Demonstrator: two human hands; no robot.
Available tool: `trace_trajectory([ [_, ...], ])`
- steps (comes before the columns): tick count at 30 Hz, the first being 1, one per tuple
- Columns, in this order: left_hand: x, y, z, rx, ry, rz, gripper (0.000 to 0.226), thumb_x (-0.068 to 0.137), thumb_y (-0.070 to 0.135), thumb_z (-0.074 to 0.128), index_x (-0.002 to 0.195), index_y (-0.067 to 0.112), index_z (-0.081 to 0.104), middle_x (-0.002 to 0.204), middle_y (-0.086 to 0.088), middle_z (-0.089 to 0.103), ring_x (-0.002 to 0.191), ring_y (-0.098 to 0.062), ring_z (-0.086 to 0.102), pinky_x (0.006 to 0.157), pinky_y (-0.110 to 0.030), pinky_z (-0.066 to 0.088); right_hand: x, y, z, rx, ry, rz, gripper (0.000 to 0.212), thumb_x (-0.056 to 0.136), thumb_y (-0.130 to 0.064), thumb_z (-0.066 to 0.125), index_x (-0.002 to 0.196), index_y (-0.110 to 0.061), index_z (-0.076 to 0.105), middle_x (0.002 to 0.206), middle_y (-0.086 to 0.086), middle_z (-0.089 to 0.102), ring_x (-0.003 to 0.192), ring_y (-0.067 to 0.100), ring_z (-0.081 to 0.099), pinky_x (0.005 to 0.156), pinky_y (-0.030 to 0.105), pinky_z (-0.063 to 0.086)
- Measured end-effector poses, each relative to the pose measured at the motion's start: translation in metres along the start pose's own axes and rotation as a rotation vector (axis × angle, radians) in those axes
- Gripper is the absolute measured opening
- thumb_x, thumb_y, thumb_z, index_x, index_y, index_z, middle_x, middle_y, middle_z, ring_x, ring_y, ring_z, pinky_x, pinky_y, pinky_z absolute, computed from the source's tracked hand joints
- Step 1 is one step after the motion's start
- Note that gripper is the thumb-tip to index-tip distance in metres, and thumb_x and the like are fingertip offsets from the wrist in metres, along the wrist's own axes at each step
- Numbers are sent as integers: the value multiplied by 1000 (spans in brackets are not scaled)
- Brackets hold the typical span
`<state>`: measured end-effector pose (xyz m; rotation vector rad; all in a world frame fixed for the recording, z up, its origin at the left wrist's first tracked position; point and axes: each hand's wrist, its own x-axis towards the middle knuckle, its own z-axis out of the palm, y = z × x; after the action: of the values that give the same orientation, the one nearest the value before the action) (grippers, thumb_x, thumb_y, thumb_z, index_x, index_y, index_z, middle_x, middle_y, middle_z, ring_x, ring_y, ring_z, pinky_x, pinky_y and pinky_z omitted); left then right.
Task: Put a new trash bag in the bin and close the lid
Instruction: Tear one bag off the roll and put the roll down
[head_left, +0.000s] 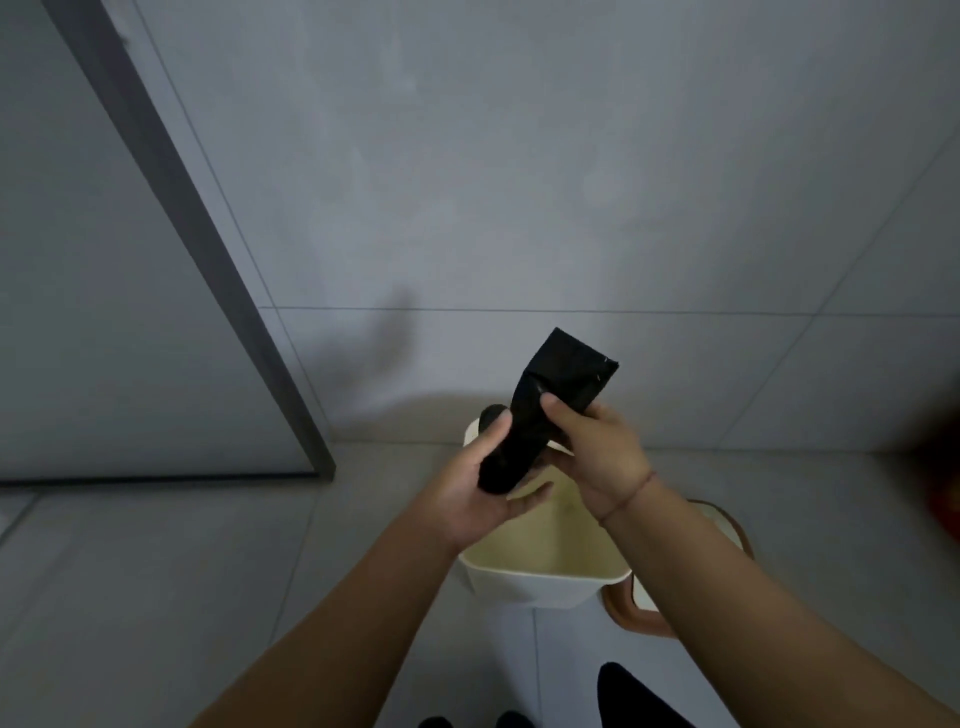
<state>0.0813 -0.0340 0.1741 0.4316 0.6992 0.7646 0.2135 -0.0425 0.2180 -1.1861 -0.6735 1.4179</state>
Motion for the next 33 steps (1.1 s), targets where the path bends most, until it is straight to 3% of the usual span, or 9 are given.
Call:
trace_trajectory([
  [5,4,-9,-11,-106,80,4,42,66,27,76,104,13,67,96,-8,75,82,-21,72,73,-36,57,0,-29,-12,212,-27,8,23,93,-12,48,114,-7,56,97,8,64,84,18,61,69,28,56],
  [9,2,-1,-27,-85,96,3,40,73,19,67,113,10,68,107,-10,74,91,-23,72,72,-33,59,3,-61,-39,318,18,-49,15,95,-11,44,94,-11,59,96,5,63,86,17,61,60,23,59],
  [12,-1,4,-44,-30,120,2,42,76,16,64,117,7,64,115,-13,70,98,-24,70,79,-34,56,8,-78,-65,363,50,-85,15,96,-14,43,99,-12,58,97,3,64,83,14,64,61,23,59],
  [19,-14,8,-80,172,303,-96,37,66,19,71,100,5,69,92,-13,76,76,-25,74,66,-30,57,25,-102,-124,450,178,-133,18,97,-20,42,98,-16,60,74,-6,76,69,7,72,64,22,59],
  [24,-19,9,-87,195,357,-110,35,74,16,68,107,5,65,90,-14,76,75,-27,74,67,-33,56,41,-110,-160,545,330,-120,22,97,-30,40,101,-18,59,128,0,60,89,13,63,98,32,47],
  [26,-18,10,-81,173,347,-88,27,81,15,62,106,5,64,85,-13,77,72,-26,74,64,-31,56,35,-97,-161,558,223,-45,42,91,-46,44,119,-18,56,140,4,52,108,20,60,98,42,43],
  [30,-9,6,-38,74,185,-20,28,81,12,57,107,7,69,96,-12,76,81,-26,74,67,-32,59,4,-16,-119,264,-159,451,109,64,-81,39,143,-4,32,148,21,36,138,36,31,115,53,19],
  [31,-7,4,-26,64,130,-20,31,79,11,58,107,7,70,99,-12,75,83,-26,73,68,-33,59,-5,6,-102,246,-246,536,109,64,-79,40,142,-3,33,148,20,37,137,35,33,115,51,18],
  [33,-3,0,-5,99,73,-40,33,76,11,60,107,7,70,97,-13,75,82,-26,73,67,-34,59,-17,33,-67,249,-384,552,83,74,-68,44,136,-12,47,140,12,51,131,27,43,113,45,26],
])
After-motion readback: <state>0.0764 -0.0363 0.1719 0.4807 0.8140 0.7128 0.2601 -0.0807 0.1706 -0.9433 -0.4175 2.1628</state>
